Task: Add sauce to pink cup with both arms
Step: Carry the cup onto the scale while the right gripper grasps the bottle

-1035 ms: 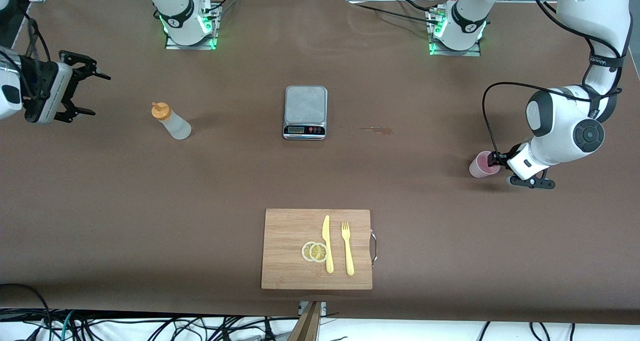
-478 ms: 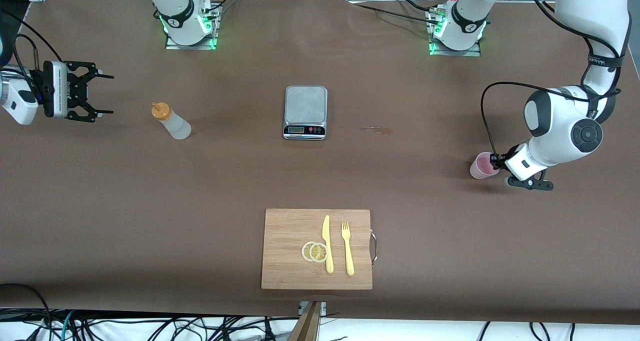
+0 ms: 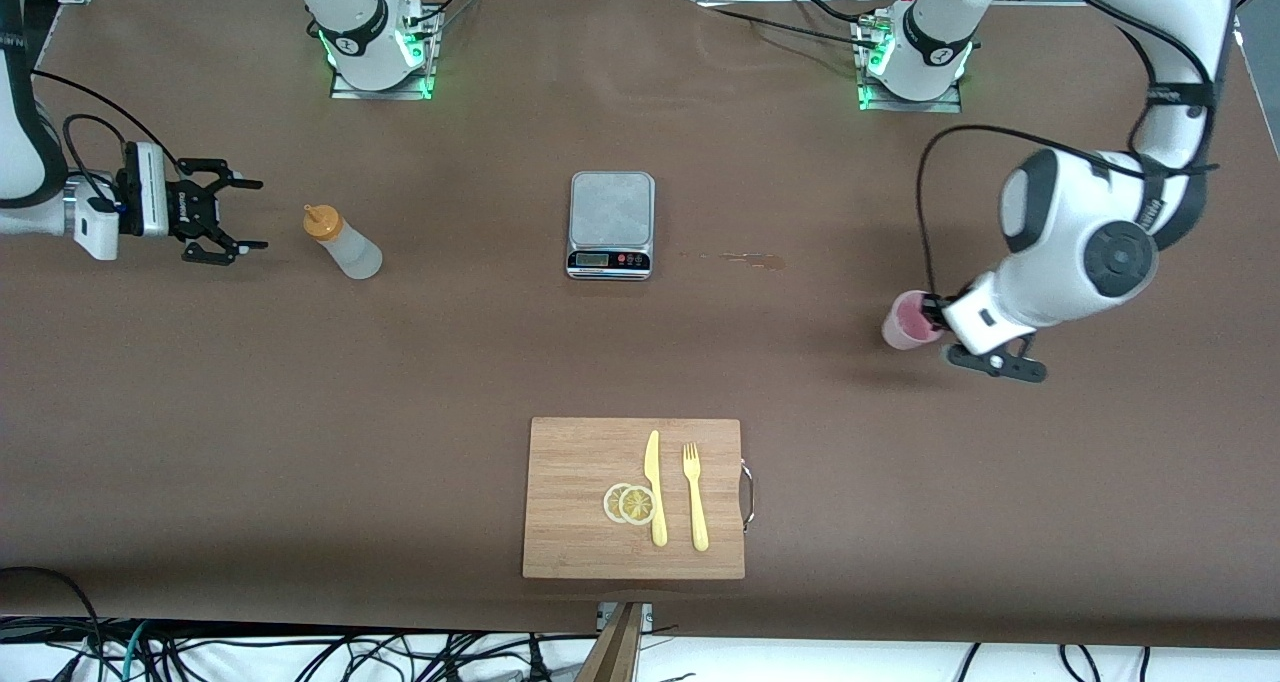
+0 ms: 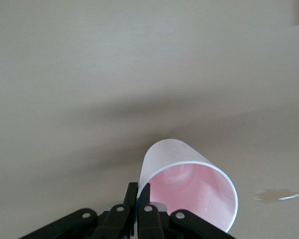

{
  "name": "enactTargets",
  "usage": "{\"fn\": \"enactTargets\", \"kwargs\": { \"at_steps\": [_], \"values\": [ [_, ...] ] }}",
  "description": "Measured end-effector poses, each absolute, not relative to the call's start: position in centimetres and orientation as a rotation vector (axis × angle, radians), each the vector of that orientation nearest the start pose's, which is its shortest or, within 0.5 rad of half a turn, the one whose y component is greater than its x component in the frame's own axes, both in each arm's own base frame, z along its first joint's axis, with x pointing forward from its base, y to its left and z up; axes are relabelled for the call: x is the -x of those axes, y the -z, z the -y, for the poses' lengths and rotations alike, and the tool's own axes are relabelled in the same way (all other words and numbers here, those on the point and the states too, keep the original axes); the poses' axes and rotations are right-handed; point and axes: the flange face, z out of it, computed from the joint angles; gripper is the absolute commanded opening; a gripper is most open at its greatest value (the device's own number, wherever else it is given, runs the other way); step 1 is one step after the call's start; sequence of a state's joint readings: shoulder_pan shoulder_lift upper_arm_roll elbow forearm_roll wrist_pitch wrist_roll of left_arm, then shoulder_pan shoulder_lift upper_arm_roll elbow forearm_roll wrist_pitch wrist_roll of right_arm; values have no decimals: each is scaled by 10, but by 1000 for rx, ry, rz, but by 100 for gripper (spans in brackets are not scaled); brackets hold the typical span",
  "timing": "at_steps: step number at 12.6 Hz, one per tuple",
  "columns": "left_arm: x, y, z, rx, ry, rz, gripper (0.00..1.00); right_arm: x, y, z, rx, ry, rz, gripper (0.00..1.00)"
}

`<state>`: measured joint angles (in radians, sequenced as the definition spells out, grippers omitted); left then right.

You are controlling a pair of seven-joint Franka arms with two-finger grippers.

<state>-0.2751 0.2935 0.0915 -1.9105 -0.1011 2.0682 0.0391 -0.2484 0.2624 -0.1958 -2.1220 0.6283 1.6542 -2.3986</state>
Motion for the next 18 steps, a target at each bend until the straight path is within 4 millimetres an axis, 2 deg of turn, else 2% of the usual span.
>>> {"fn": "enactTargets", "kwargs": {
  "at_steps": [2,4,6,8,10,12,14,18],
  "values": [
    [-567,-350,197,3164,-202,-248,0,-470,-242,158,1507,616,1722,100],
    [-532,-353,278,3156,-207,-224,0,-467,-217,153,1461,652,1697,100],
    [-483,-353,358,3167,-237,-186,0,-460,-187,142,1395,693,1634,100],
    [-440,-350,417,3163,-252,-197,0,-452,-157,132,1334,730,1582,100],
    [-415,-340,458,3194,-246,-175,0,-445,-137,122,1291,751,1536,100],
    [-395,-323,488,3211,-217,-139,0,-441,-123,107,1256,758,1480,100],
    [-382,-308,505,3219,-191,-115,0,-440,-118,97,1235,764,1450,100],
    [-370,-287,520,3222,-168,-104,0,-441,-118,86,1203,797,1407,100]
  ]
}}
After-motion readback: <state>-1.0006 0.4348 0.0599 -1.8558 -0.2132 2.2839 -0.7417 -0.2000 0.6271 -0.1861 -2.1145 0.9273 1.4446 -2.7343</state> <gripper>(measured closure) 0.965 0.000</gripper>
